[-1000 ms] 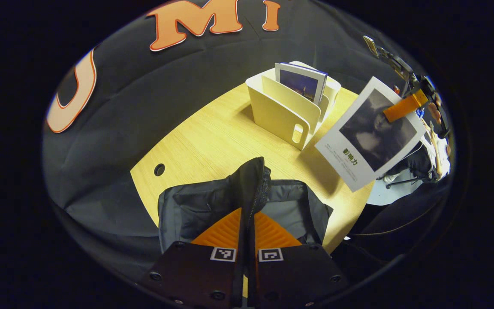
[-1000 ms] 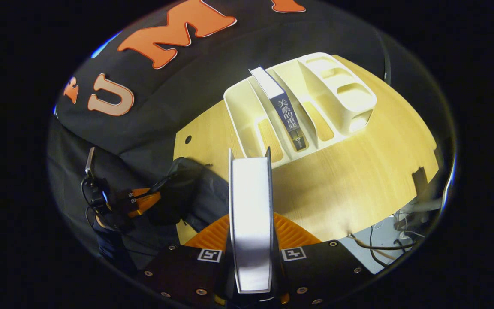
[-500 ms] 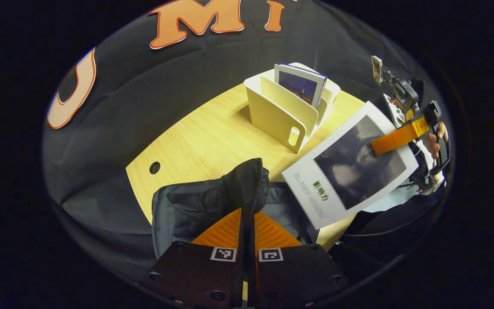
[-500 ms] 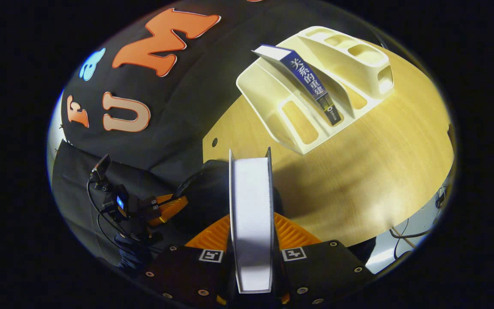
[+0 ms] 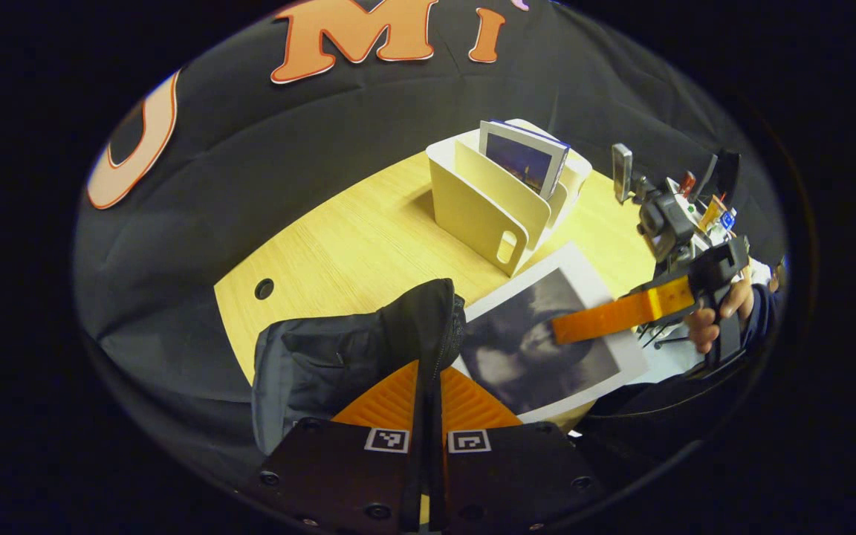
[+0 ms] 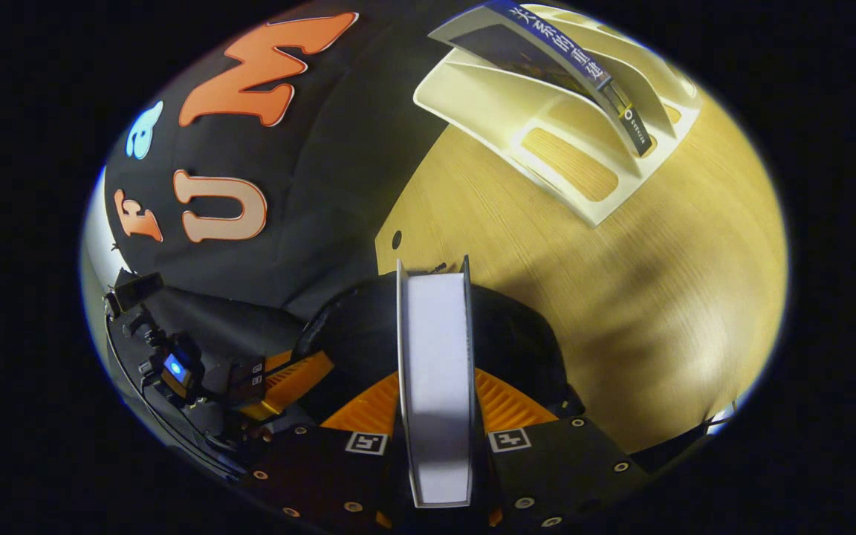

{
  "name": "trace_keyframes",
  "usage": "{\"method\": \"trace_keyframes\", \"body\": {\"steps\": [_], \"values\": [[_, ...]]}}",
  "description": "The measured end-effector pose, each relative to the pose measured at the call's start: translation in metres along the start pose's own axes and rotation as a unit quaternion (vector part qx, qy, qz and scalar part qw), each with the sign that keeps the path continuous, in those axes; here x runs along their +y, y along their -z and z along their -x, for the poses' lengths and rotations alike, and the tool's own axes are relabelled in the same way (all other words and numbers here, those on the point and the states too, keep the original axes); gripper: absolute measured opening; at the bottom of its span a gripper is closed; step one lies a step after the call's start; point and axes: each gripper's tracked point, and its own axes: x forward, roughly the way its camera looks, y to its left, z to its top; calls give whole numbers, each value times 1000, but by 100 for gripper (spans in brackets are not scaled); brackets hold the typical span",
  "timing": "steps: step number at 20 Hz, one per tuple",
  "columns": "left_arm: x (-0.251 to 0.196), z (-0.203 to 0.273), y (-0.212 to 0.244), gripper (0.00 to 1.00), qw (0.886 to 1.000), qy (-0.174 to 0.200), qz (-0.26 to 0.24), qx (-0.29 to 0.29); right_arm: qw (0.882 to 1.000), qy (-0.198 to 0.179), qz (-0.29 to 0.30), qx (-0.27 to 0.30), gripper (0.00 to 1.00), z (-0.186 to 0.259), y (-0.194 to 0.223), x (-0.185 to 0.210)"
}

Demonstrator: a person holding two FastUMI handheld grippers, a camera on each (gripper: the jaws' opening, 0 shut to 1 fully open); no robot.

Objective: Open the schoolbag, grab two books from the bookshelf and put them into the schoolbag.

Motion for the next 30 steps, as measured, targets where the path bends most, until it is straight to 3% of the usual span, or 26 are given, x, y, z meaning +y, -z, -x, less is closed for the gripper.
{"method": "trace_keyframes", "body": {"steps": [13,17,22,24,25,30], "values": [[-23,-5,-5,5,999,31,27,-19,997,-57,-46,-27,35,-90,23,20],[-26,-8,-2,5,999,37,33,-12,999,-29,-43,7,38,-103,38,13],[-23,-10,1,5,999,25,41,-6,997,30,-3,77,62,-117,67,-2],[-22,-13,3,5,998,19,54,-3,992,55,35,107,81,-111,76,-13],[-22,-14,4,5,998,16,60,-3,989,72,53,114,96,-104,77,-17],[-20,-19,3,5,998,0,66,0,974,128,128,136,98,-54,61,-43]]}}
